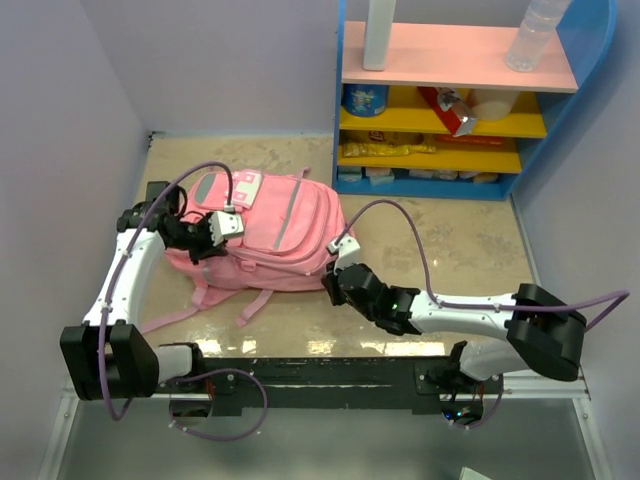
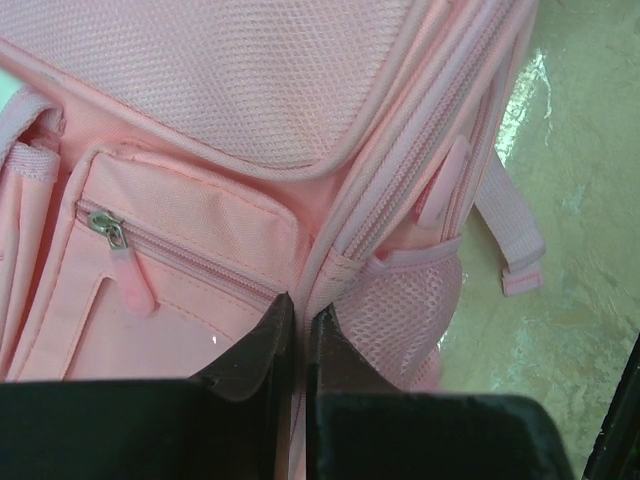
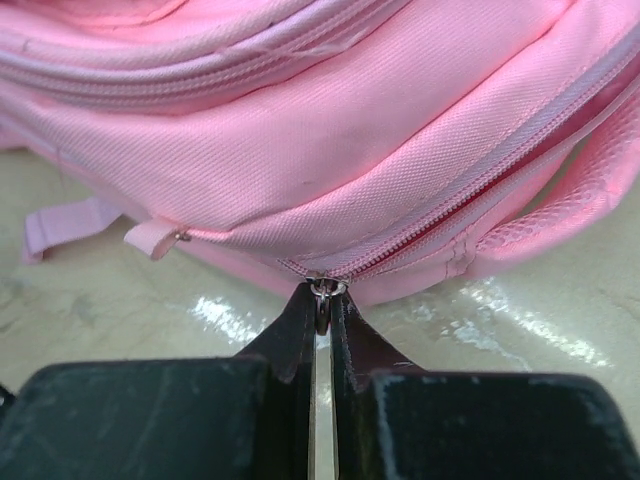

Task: Pack the student bag
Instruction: Zip the student bag at the center of the board.

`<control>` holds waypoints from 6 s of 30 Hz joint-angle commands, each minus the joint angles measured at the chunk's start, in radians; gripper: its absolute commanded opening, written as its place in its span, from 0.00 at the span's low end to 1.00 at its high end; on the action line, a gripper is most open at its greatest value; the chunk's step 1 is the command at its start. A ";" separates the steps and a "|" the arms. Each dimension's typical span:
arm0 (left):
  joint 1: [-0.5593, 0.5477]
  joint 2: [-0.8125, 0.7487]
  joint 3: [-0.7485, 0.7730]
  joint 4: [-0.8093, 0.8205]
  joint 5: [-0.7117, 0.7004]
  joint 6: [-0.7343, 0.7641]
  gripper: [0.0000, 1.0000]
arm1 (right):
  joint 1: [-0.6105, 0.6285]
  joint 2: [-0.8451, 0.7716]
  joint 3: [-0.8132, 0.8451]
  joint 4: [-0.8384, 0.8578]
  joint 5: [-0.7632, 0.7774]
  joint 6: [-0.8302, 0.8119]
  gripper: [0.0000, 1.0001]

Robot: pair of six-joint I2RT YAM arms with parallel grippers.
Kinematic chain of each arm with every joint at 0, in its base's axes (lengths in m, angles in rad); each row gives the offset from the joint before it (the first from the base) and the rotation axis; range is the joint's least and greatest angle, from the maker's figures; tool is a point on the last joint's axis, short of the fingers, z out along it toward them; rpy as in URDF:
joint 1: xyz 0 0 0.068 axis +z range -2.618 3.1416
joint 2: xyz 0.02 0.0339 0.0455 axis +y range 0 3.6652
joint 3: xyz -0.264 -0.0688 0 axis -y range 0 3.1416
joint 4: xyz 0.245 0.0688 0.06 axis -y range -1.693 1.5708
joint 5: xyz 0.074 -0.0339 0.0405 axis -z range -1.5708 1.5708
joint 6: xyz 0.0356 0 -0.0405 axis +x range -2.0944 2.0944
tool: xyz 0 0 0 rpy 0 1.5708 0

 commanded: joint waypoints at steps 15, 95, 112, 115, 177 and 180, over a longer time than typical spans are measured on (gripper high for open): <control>0.068 0.145 0.102 0.326 0.020 -0.262 0.37 | 0.196 0.281 0.224 0.071 -0.238 0.030 0.00; -0.256 -0.134 0.037 -0.076 0.260 0.085 1.00 | 0.001 -0.028 -0.023 -0.052 -0.566 0.116 0.00; -0.637 -0.104 -0.217 0.232 0.084 -0.122 1.00 | 0.003 -0.064 -0.003 -0.064 -0.568 0.122 0.00; -0.656 -0.073 -0.220 0.310 0.039 -0.180 1.00 | 0.003 -0.064 0.001 -0.067 -0.569 0.120 0.00; -0.718 -0.326 -0.370 0.174 -0.438 -0.142 0.00 | -0.269 -0.117 -0.055 -0.294 -0.644 0.113 0.00; -0.620 -0.363 -0.338 0.048 -0.432 -0.061 0.00 | -0.319 -0.067 -0.019 -0.313 -0.654 0.090 0.00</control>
